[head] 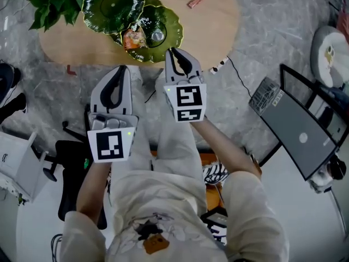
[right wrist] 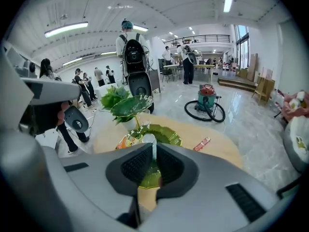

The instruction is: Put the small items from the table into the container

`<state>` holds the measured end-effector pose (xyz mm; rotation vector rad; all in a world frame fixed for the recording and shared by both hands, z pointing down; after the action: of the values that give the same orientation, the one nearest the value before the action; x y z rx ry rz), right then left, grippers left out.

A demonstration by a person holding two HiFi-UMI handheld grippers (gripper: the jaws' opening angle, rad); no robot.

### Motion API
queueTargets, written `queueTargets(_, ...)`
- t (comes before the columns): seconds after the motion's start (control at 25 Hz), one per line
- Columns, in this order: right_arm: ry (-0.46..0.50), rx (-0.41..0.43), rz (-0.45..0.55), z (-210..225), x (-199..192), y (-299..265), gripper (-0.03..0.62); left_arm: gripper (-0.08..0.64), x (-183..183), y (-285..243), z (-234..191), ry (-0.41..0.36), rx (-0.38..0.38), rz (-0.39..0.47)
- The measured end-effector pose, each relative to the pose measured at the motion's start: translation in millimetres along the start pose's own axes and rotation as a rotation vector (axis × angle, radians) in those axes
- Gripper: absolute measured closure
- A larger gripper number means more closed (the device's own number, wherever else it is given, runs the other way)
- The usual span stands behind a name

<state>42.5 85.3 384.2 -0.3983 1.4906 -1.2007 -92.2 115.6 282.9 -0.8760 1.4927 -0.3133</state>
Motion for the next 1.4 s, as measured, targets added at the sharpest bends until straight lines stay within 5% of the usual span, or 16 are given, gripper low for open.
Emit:
queueTargets(0.52, -0.075, -0.071, 0.138, 54, 17, 97, 0.584, 0.551, 62, 10, 79, -0.108, -0.049, 0.052)
queueTargets(0.76, -0.054, -0.085, 0.179, 75, 12, 123, 0.584, 0.551, 76, 4, 110, -0.087, -0.104, 0.071)
queueTargets(1.24, 0.069, -0.026, 0.137, 130, -1, 92, 0.583, 0.551, 60, -36, 142, -0.104, -0.120, 0.018)
queueTargets(1.4, 0.156, 0.011, 0.088, 145, -4, 67, 0.490, 0.551, 53, -47, 140, -0.087, -0.117, 0.005)
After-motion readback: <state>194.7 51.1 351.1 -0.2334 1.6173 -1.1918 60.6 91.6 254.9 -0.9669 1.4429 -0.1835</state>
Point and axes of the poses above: the fingertips, and each gripper's own axes: y backward along the fingers, z to its right, x out of its top, the point moved 4 cm from there along y, backward along the fingers, and after that the axes turned 13 degrees about -z, right-handed, at the moved point
